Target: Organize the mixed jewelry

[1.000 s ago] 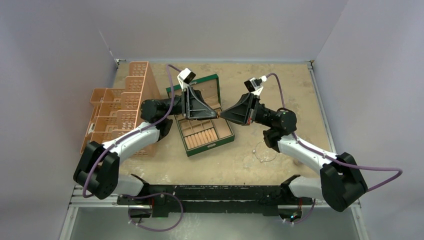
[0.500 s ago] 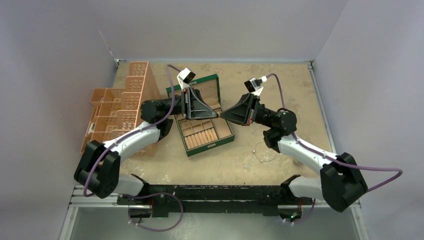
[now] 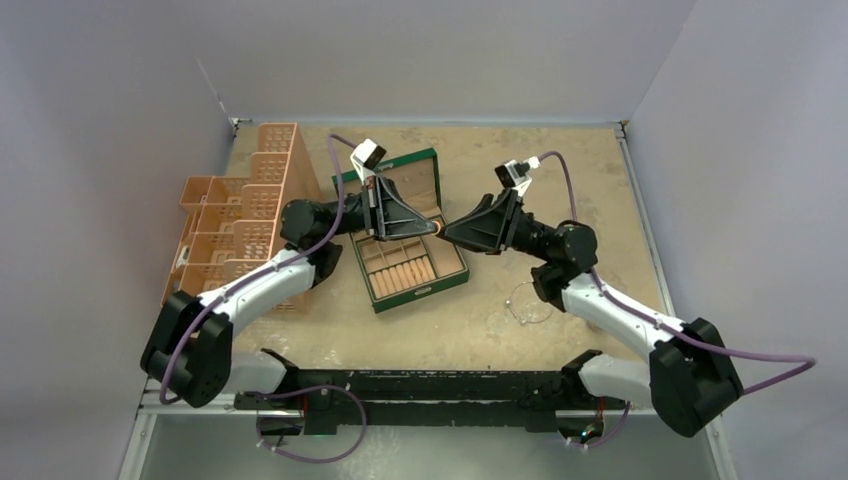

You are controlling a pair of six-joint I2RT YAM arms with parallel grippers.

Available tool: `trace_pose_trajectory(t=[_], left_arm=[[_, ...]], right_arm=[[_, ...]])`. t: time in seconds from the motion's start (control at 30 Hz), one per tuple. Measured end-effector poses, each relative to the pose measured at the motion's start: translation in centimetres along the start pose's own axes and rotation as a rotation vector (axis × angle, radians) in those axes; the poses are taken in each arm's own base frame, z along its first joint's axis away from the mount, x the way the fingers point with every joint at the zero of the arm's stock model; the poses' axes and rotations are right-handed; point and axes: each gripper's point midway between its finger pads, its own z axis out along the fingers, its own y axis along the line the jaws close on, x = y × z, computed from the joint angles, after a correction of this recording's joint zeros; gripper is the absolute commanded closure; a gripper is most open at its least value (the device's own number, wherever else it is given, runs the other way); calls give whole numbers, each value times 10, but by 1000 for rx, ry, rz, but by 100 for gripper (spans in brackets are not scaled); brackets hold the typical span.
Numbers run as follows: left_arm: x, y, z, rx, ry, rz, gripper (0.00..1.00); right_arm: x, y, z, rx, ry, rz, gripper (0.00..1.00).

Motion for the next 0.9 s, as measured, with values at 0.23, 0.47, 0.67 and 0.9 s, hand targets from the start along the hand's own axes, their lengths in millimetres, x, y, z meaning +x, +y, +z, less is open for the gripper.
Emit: trace_pose_trajectory(t=[0.23,0.47,0.67,0.9], left_arm=[[-9,10,-5,-92,-121,48,100],[-20,29,-8,-166,-187,61,100],[-22,43,-12,-206,-220,43,100],[-24,47,-13,-214,-239,46,100]], right_arm=[[-14,-21,1,133,-73,-123,46],[-32,-44,1,256,-133,-189,63],[-32,-49,1,274,-137,-203,78],[-35,-51,1,284,-151,-203,83]])
